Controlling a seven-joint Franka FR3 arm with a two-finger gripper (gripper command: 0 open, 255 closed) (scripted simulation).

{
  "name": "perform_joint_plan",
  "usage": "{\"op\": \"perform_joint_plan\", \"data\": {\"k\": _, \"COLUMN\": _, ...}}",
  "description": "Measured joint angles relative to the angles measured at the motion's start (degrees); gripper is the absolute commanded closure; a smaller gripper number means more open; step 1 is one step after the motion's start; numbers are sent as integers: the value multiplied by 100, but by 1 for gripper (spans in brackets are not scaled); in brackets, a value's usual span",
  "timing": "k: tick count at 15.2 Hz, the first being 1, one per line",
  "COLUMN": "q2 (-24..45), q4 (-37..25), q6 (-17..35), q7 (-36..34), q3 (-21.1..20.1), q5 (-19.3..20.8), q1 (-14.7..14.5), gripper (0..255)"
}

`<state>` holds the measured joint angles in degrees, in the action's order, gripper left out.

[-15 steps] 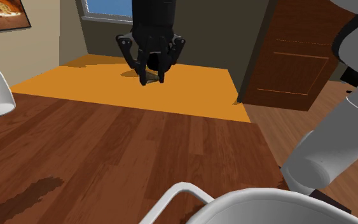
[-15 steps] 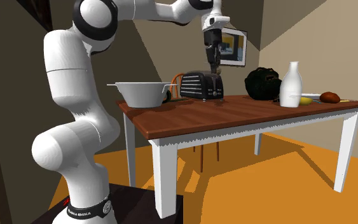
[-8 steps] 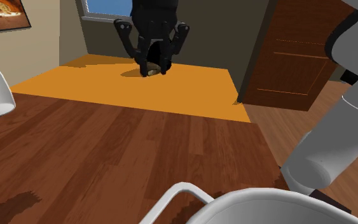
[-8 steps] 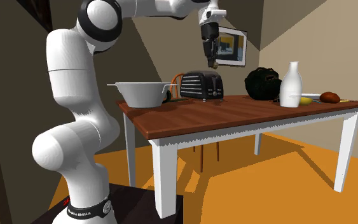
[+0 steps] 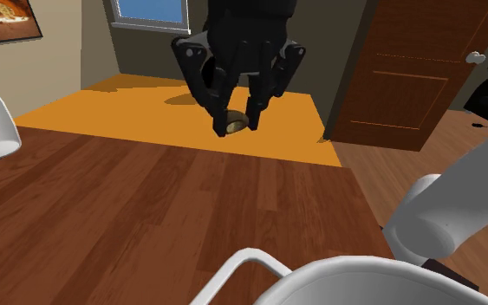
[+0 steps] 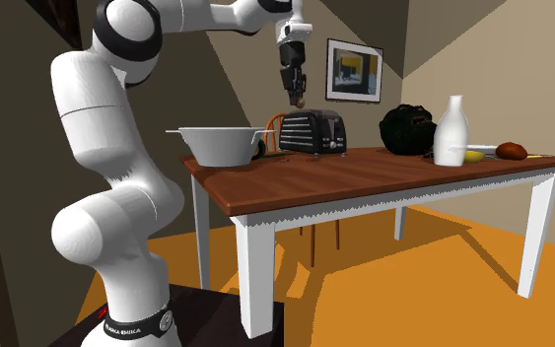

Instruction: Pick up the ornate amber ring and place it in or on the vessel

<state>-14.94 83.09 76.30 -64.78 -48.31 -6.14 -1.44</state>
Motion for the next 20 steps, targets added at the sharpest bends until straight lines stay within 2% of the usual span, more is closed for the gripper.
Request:
{"op": "perform_joint_plan", "data": {"k": 8, "q2": -579, "q4": 161, "q6": -184, "q7": -747, "q3": -331, "q5": -497, "q1": -332, "gripper": 255}}
{"op": "perform_joint_plan", "data": {"k": 13, "q2": -641, "q4": -128, "q6": -393, "q7": -1458, "q3": -892, "q5": -663, "q1": -406, "gripper": 255}}
{"op": "perform_joint_plan", "data": {"k": 15, "q2": -759, "q4": -55, "q6": -360, "q7": -1677, "q3": -1025, "q5": -784, "q1": -475, "gripper": 255}}
{"op": "perform_joint_plan", "data": {"k": 17, "q2": -793, "q4": -186, "q6": -446, "q7": -1960, "q3": -1268, "q5": -859, "q1": -475, "gripper": 255}}
{"op": "perform_joint_plan", "data": {"k": 20, "q2": -607, "q4": -651, "q6": -592, "q7": -2502, "q3": -2068, "q5": -832, "q1": -144, "gripper": 255}}
